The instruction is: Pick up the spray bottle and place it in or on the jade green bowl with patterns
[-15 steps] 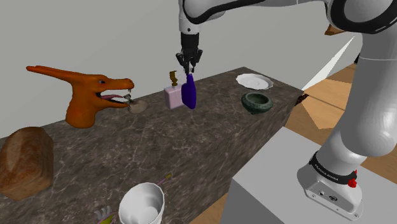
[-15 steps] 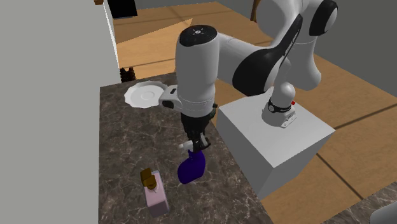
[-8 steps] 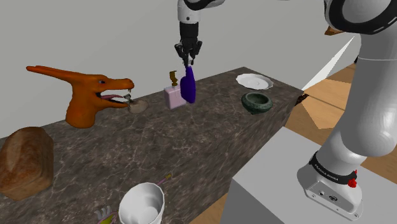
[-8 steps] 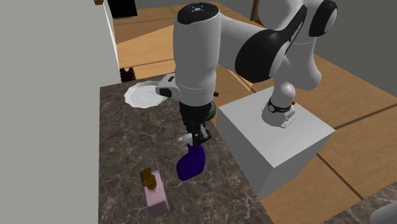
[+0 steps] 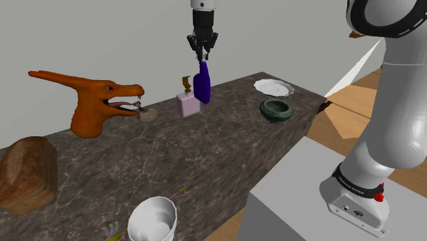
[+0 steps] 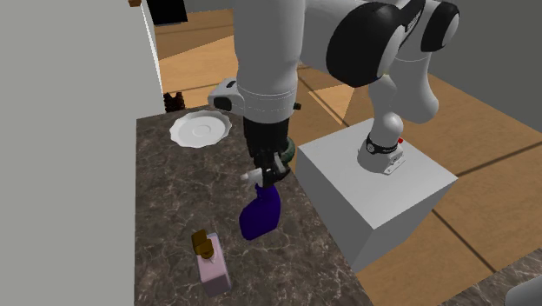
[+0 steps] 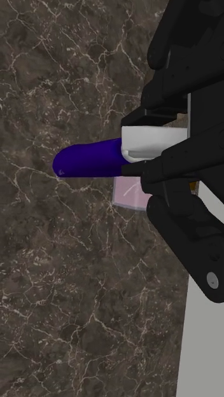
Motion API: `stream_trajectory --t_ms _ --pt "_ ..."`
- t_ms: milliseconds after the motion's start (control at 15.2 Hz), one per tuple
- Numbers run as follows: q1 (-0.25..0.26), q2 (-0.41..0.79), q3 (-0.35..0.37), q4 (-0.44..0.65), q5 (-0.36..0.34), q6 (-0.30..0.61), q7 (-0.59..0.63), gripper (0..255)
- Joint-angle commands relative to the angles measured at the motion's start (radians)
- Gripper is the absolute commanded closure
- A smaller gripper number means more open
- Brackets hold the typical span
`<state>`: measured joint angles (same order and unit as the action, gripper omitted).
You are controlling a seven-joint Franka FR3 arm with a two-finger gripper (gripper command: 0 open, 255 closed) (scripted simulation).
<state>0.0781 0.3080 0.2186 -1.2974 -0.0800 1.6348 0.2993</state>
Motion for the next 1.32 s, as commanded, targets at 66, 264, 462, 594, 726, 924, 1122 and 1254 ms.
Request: stream_trajectory --t_ms 66,264,462,594,726,924,1122,1254 --pt "0.002 0.008 0.000 0.044 -0.002 -0.036 -0.001 255" --pt "-0.045 -0.096 -0.014 -0.079 0.025 -0.014 -0.055 255" --pt "-0.085 -0.188 -0.035 -0.177 0.048 -0.005 -0.113 255" --pt "-0.109 -0.244 -0.052 -0.232 0.061 -0.004 -0.154 255" --pt "-0.131 -0.295 -0.072 -0.280 0.071 -0.007 -0.195 255" --pt "-0.162 -0.365 -0.104 -0.339 0.082 -0.016 -0.258 255" --pt "-0.191 -0.426 -0.138 -0.386 0.087 -0.030 -0.322 255" --pt "-0.209 -0.461 -0.164 -0.410 0.088 -0.042 -0.366 255"
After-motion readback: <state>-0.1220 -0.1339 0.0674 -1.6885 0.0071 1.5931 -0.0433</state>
